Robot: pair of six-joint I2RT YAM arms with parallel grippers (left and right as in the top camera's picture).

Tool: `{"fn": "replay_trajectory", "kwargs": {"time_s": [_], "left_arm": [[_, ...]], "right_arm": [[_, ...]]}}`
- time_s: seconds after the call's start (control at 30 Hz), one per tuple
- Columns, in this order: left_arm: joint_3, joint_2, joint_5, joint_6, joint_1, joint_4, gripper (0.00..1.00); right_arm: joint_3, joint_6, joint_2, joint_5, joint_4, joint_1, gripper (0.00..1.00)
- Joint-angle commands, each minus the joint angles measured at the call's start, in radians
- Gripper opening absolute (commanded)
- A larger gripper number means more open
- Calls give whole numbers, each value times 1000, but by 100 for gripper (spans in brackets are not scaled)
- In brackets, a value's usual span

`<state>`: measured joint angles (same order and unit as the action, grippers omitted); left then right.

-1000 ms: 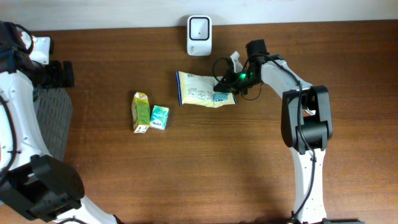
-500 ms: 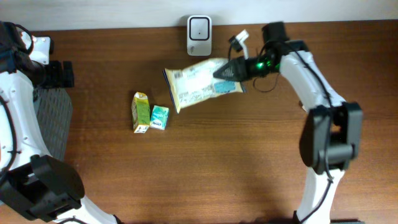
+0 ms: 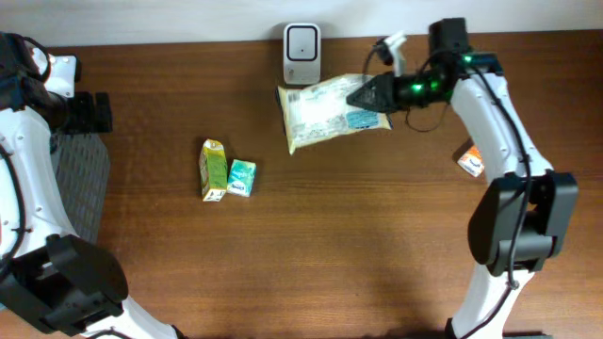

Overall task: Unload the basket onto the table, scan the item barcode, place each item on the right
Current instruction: 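Lift the snack bag and hold it over the scanner window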

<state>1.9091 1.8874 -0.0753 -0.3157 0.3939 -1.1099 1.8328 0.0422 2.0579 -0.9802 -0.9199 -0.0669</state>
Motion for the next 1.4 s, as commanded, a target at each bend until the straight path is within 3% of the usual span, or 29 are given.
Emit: {"fn": "replay_trajectory", "kwargs": {"time_s": [0.0, 0.07, 0.13, 0.23, 0.43, 0.57, 0.8, 1.37], "left_arm": [[-4, 3, -8, -15, 2, -2, 99], [-4, 3, -8, -15, 2, -2, 99], [-4, 3, -8, -15, 2, -2, 99], [-4, 3, -8, -15, 2, -2, 99], [-4, 3, -8, -15, 2, -2, 99], [-4, 3, -8, -15, 2, -2, 99], [-4, 3, -8, -15, 2, -2, 99], [-4, 3, -8, -15, 2, -2, 99]], "right_arm": [[185, -103, -45, 541, -9, -122, 4], [236, -56, -44, 902, 19, -195, 3], [236, 109, -20, 1239, 141, -285, 4], [236, 452, 43, 1465, 372, -367, 4], [236, 1038, 173, 1509, 627, -392, 4], [236, 1272, 245, 1568, 794, -392, 4], [236, 1425, 312, 1582, 1034, -398, 4], [235, 1427, 324, 1569, 1003, -443, 4]]}}
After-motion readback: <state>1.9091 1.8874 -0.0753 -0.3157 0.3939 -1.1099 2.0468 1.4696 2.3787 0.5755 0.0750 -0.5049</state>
